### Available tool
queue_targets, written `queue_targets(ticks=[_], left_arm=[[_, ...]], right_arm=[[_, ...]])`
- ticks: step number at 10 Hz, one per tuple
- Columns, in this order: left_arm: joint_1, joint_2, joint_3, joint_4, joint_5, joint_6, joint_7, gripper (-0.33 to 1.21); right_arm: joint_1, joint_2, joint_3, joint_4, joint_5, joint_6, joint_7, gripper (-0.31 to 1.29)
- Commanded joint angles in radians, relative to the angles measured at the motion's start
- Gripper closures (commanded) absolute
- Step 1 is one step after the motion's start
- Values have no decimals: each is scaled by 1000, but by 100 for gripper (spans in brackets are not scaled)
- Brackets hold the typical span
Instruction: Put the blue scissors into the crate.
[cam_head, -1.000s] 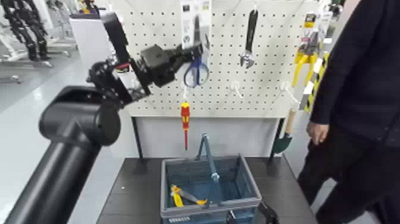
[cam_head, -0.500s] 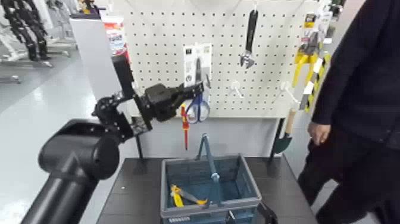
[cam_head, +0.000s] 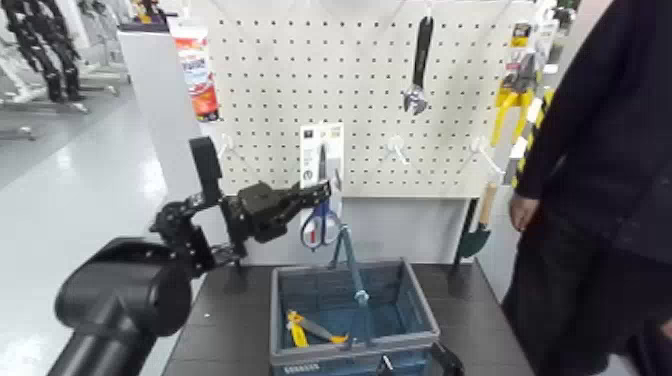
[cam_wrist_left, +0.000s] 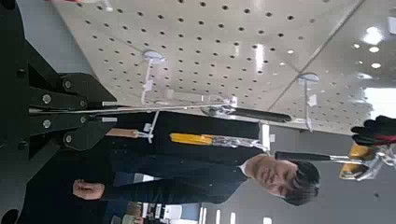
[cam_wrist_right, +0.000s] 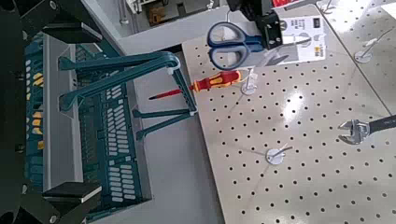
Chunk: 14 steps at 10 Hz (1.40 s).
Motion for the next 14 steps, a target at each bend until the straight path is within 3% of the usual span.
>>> queue_targets(ticks=[1, 9, 14], left_arm=[[35, 4, 11, 31, -10, 22, -2, 117], [34, -8, -18, 290, -91, -47, -18, 117], [17, -11, -58, 386, -112, -66, -13, 117]], right_arm=[[0, 5, -2, 1, -3, 1, 0, 17], [0, 6, -4, 7, -9, 1, 5, 17], [-2, 6, -2, 10, -10, 1, 6, 18]])
